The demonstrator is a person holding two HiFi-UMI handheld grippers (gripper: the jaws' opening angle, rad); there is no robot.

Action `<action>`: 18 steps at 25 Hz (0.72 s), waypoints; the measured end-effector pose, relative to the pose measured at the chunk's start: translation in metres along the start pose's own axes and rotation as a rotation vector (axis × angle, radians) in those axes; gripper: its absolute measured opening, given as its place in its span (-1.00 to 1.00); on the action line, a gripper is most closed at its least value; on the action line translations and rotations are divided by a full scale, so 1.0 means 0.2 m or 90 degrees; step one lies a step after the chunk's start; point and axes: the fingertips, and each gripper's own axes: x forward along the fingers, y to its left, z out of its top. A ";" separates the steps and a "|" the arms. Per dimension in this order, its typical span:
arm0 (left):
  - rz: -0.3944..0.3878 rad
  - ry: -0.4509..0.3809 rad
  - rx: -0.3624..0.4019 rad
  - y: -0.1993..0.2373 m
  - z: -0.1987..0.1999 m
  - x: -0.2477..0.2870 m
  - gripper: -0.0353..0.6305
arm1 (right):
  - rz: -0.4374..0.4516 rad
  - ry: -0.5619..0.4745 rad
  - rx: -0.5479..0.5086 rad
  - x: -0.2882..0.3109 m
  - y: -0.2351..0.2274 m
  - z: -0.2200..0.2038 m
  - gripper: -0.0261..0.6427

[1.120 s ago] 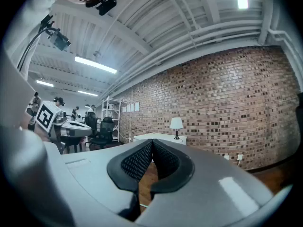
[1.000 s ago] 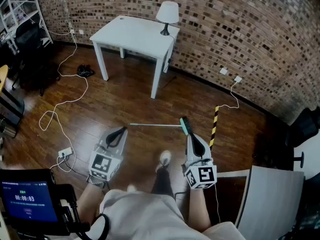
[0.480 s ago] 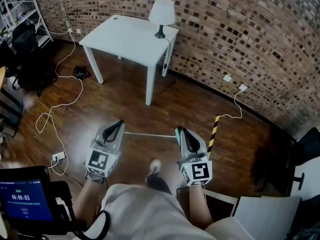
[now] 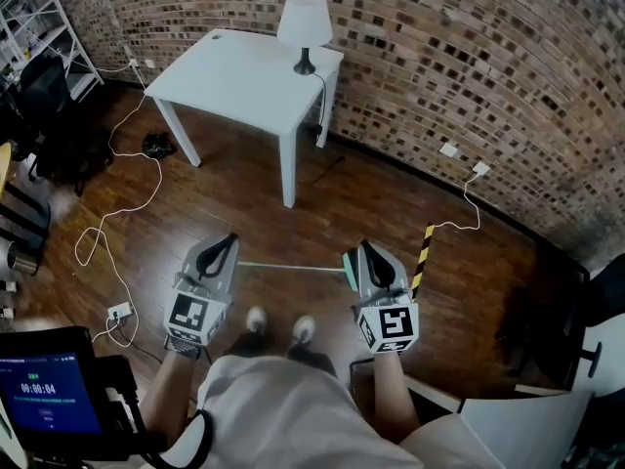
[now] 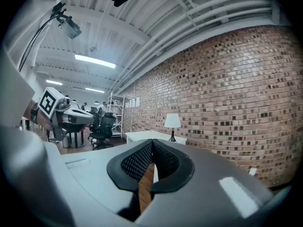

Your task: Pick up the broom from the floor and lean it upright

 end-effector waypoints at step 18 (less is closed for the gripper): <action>-0.005 0.048 -0.062 0.28 -0.31 0.22 -0.90 | 0.052 0.076 0.017 0.47 0.03 -0.22 -0.83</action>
